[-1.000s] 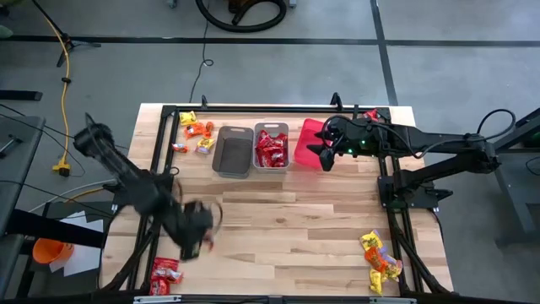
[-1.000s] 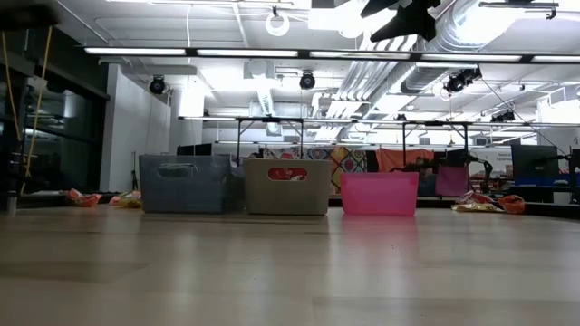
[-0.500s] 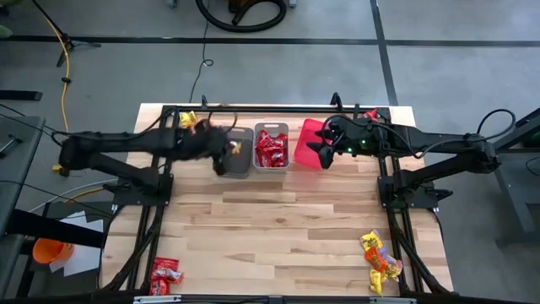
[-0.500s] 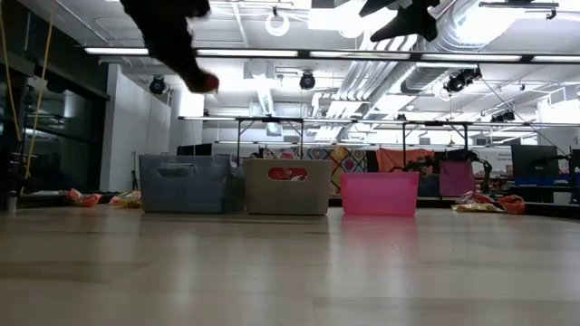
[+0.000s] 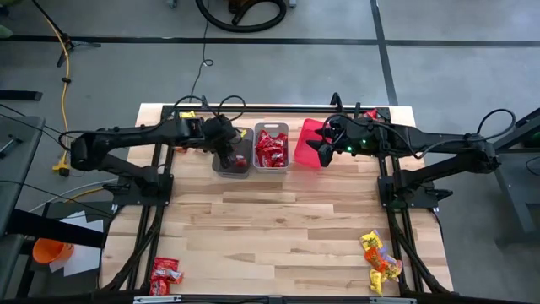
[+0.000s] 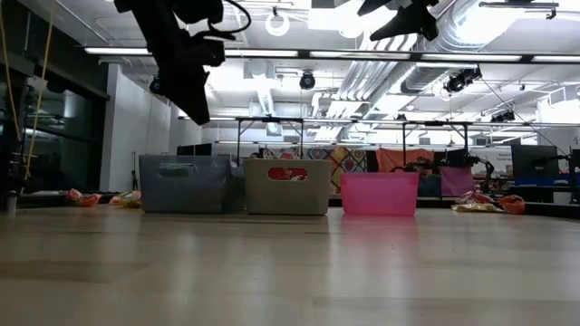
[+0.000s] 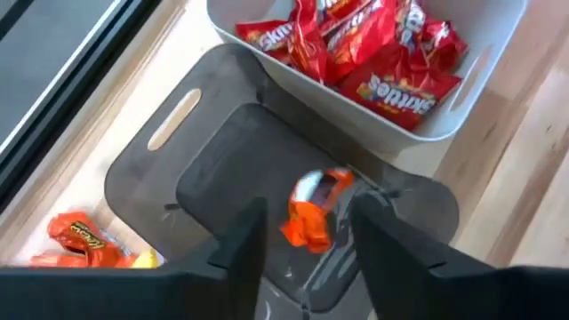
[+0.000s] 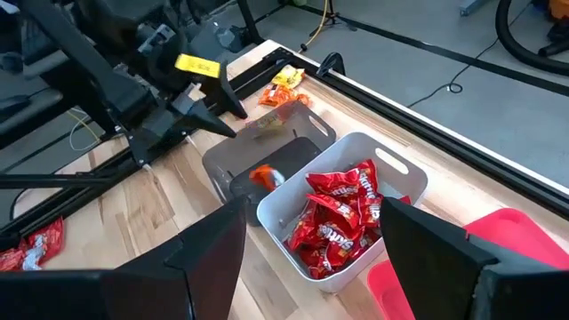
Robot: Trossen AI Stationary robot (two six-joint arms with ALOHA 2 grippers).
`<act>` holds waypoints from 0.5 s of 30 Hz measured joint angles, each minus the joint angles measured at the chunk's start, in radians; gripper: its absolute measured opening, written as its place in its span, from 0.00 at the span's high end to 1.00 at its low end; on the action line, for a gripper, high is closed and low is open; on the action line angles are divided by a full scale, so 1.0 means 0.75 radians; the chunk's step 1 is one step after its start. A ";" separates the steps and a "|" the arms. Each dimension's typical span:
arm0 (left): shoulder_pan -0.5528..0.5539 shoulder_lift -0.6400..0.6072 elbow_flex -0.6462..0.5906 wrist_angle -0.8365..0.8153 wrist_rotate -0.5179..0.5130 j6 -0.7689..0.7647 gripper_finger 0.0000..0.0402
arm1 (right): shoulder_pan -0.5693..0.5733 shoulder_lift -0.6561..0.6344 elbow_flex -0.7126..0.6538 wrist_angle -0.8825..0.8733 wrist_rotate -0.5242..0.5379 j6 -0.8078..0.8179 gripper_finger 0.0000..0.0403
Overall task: Sort candy
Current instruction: Put the top right orange candy into the black bin
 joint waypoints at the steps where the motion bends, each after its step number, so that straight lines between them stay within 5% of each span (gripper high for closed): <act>1: 0.000 -0.014 0.000 -0.011 0.000 -0.010 0.59 | 0.000 0.000 0.000 0.000 0.000 0.000 0.37; 8: -0.005 -0.184 0.000 -0.183 0.000 -0.220 0.44 | 0.000 0.000 0.000 0.000 -0.001 -0.003 0.37; 15: -0.033 -0.344 -0.026 -0.276 -0.158 -0.500 0.42 | 0.000 0.000 0.000 0.000 -0.001 -0.004 0.37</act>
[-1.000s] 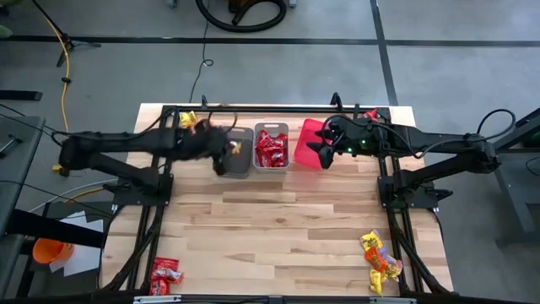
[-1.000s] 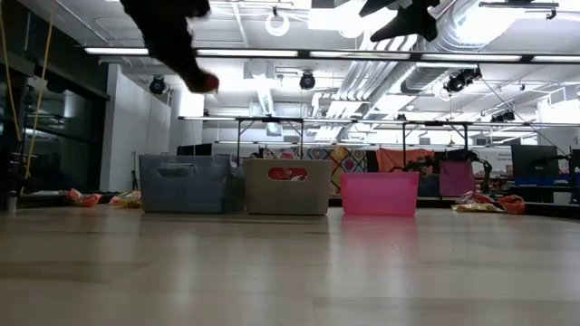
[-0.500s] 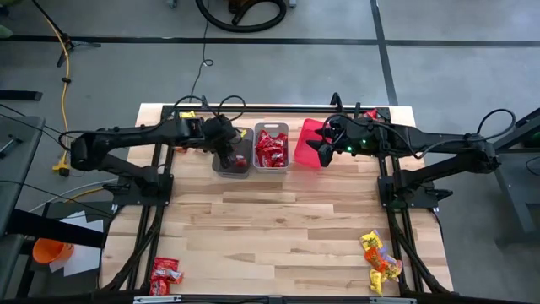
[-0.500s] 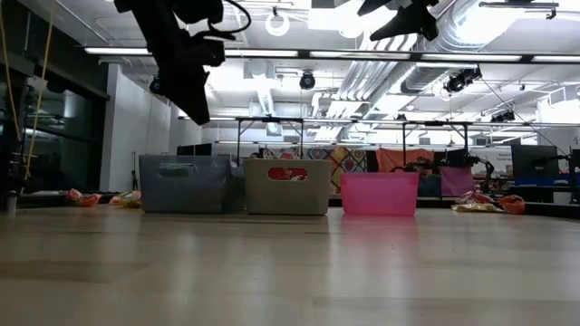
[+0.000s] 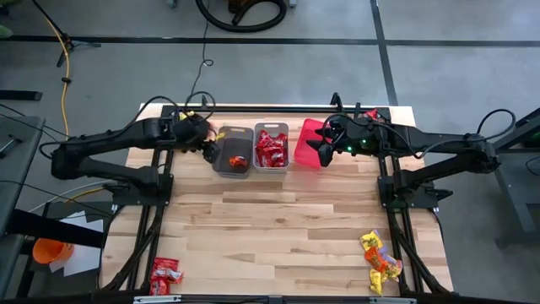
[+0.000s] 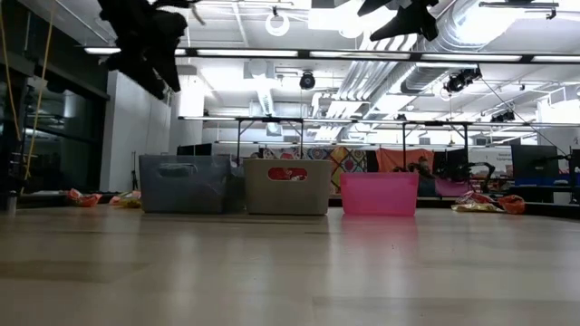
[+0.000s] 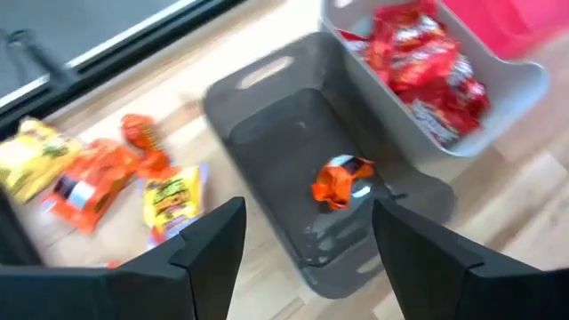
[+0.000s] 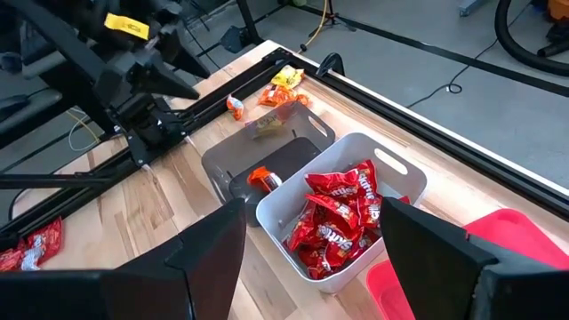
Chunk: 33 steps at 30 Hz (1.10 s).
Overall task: Sort candy
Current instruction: Put the top right orange candy into the black bin
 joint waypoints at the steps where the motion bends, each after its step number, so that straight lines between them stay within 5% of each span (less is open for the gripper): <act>1: -0.002 -0.014 -0.015 -0.002 -0.014 -0.018 0.42 | 0.000 0.000 0.000 0.000 0.000 0.000 0.37; 15: -0.003 -0.053 -0.103 0.135 0.060 -0.112 0.43 | 0.000 0.000 0.000 -0.010 0.005 -0.009 0.37; 20: -0.010 -0.053 -0.104 0.262 0.152 -0.039 0.43 | -0.021 -0.022 0.001 -0.222 0.170 0.232 0.37; 26: -0.085 -0.068 -0.105 0.512 0.198 0.078 0.43 | -0.232 0.015 -0.023 -0.570 0.163 0.545 0.37; 33: -0.197 -0.102 -0.105 0.719 0.304 0.153 0.43 | -0.646 0.163 -0.112 -0.643 0.007 0.512 0.37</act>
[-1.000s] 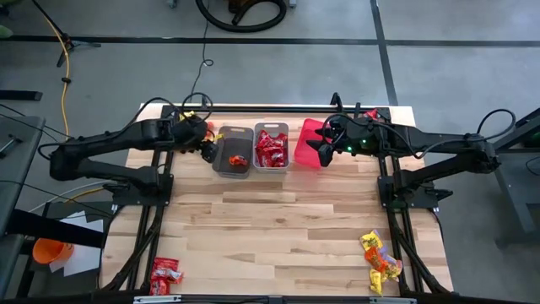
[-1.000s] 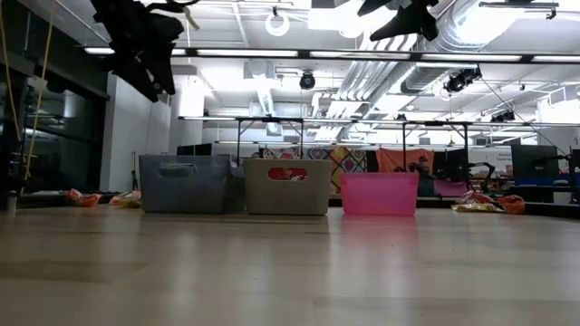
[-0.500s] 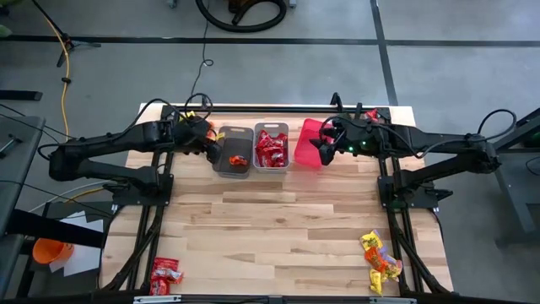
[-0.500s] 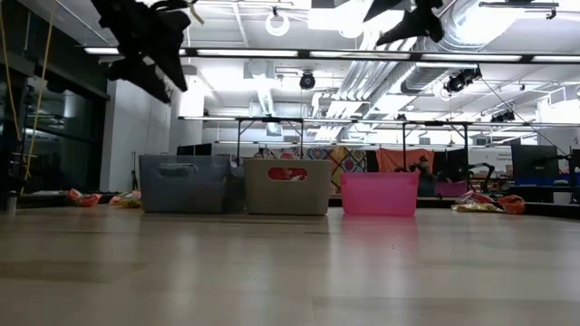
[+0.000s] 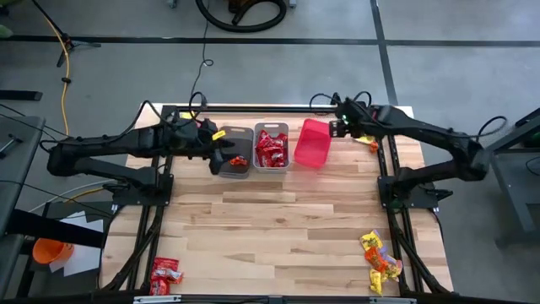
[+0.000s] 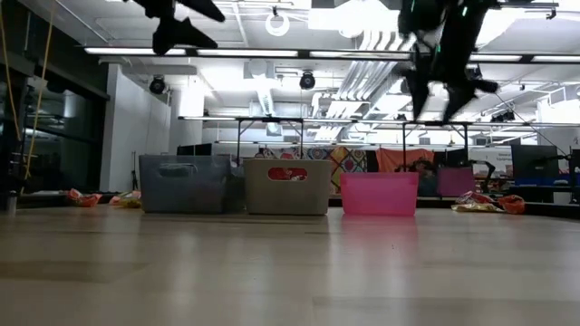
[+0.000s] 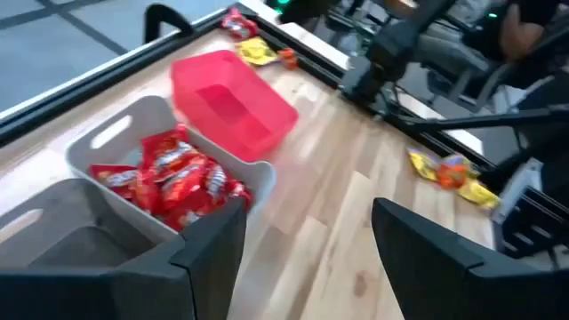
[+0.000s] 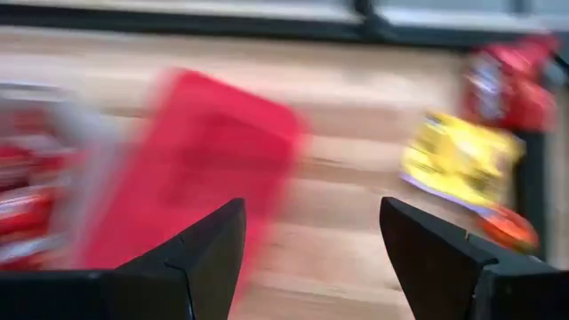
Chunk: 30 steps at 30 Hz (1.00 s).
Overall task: Sort candy
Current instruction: Put the top right orange candy into the black bin
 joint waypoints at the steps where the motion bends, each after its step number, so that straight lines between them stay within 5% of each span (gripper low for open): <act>1: -0.014 -0.005 0.000 -0.001 0.002 0.000 0.43 | -0.054 0.031 -0.008 -0.039 -0.004 -0.007 0.37; 10: -0.083 -0.077 0.000 -0.080 0.000 0.014 0.43 | -0.379 0.315 -0.100 -0.180 0.033 -0.113 0.37; 30: -0.087 -0.153 0.000 -0.116 -0.017 -0.134 0.43 | -0.541 0.473 -0.399 0.159 0.035 -0.222 0.43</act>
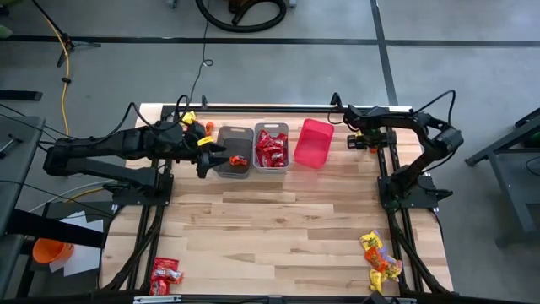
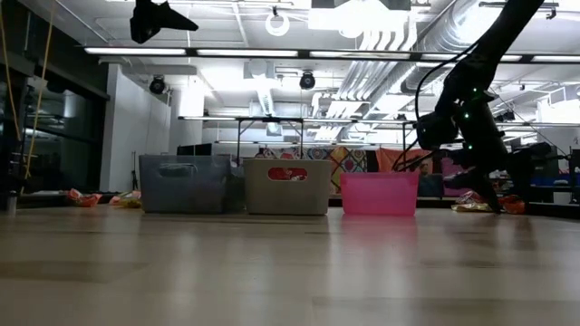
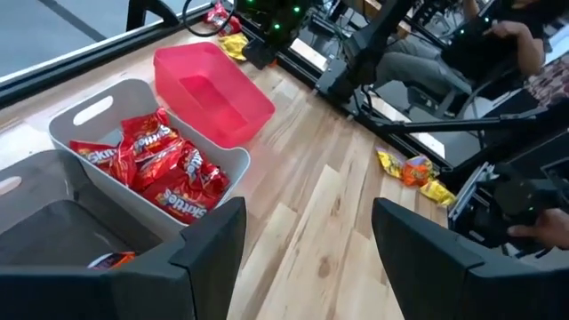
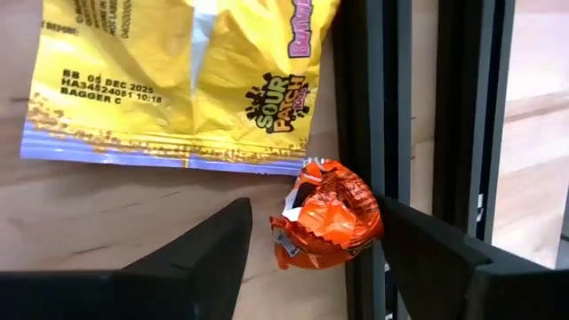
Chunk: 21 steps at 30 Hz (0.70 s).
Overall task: Sort candy
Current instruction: Put the top right orange candy into the black bin
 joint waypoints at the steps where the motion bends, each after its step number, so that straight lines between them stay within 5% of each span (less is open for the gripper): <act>1: 0.000 0.000 0.000 0.000 -0.002 -0.013 0.43 | 0.000 0.000 0.000 -0.002 0.003 -0.019 0.47; 10: 0.000 0.000 0.000 0.014 -0.002 -0.068 0.43 | 0.060 -0.207 -0.008 -0.049 -0.021 -0.125 0.96; 16: 0.001 0.000 0.000 0.088 -0.002 -0.065 0.43 | 0.169 -0.580 -0.006 -0.042 -0.156 -0.036 0.89; 21: 0.001 0.000 0.000 0.136 -0.057 -0.054 0.43 | 0.415 -0.798 -0.006 0.284 -0.269 0.167 0.86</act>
